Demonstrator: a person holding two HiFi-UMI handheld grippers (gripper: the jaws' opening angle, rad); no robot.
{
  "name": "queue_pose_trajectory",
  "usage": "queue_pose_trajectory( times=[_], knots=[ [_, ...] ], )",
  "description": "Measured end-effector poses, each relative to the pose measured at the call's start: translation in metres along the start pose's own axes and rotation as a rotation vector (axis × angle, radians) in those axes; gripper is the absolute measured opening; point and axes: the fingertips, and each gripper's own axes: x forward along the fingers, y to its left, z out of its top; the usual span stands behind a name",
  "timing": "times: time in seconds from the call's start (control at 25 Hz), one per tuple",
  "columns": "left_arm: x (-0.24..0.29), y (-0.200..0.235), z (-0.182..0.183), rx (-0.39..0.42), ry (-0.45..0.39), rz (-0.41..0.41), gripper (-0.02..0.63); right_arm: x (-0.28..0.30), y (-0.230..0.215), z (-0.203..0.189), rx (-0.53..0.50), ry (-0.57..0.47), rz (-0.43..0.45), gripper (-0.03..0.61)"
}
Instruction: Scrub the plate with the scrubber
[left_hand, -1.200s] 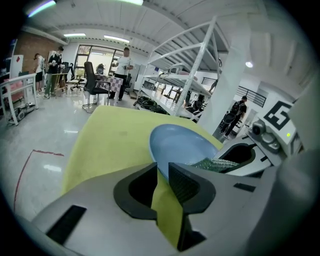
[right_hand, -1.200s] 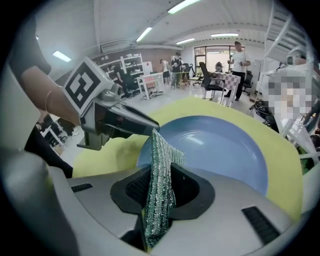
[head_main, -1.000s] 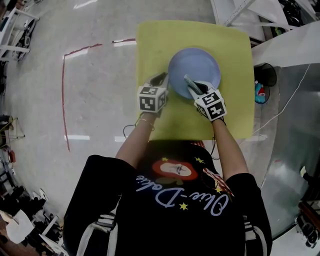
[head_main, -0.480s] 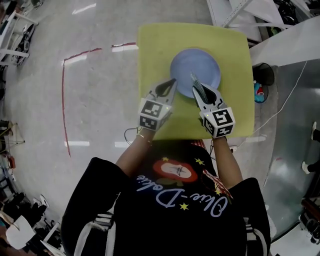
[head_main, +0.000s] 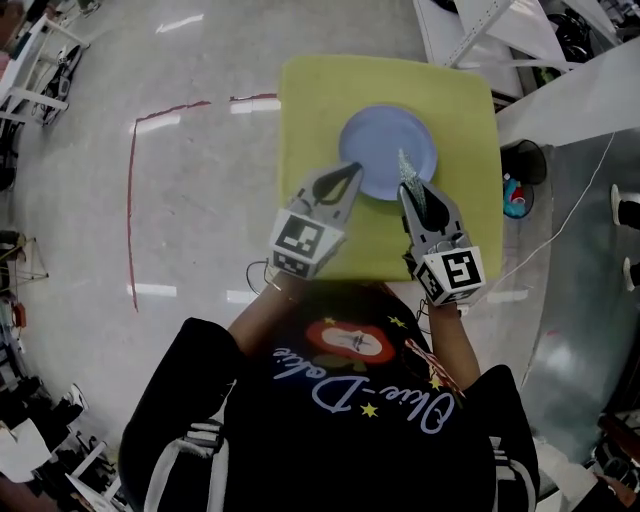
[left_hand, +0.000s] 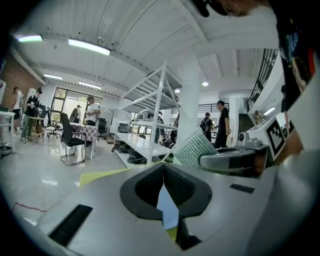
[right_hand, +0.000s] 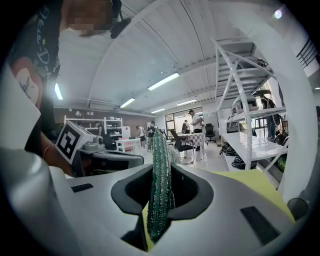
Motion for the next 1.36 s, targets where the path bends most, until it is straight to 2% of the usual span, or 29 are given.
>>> queue_pose_trajectory(
  times=[0.16,0.56,0.88,1.04,1.36],
  knots=[
    [-0.006,-0.013,0.015,-0.009,-0.035,0.022,0.003,-0.015,0.003,0.016,-0.030,-0.042,0.017,0.062],
    [-0.006,-0.045,0.033,0.023,-0.065,0.038,0.003,-0.047,-0.008,0.034,0.004,-0.109,0.041,0.061],
    [-0.013,-0.052,0.042,0.010,-0.085,0.040,0.003,-0.055,-0.002,0.045,-0.025,-0.137,0.055,0.061],
    [-0.014,-0.052,0.047,-0.045,-0.116,0.031,0.003,-0.055,0.000,0.049,-0.024,-0.146,0.064,0.061],
    [-0.021,-0.056,0.051,-0.012,-0.115,0.026,0.003,-0.060,0.007,0.054,-0.012,-0.155,0.064,0.061]
  ],
)
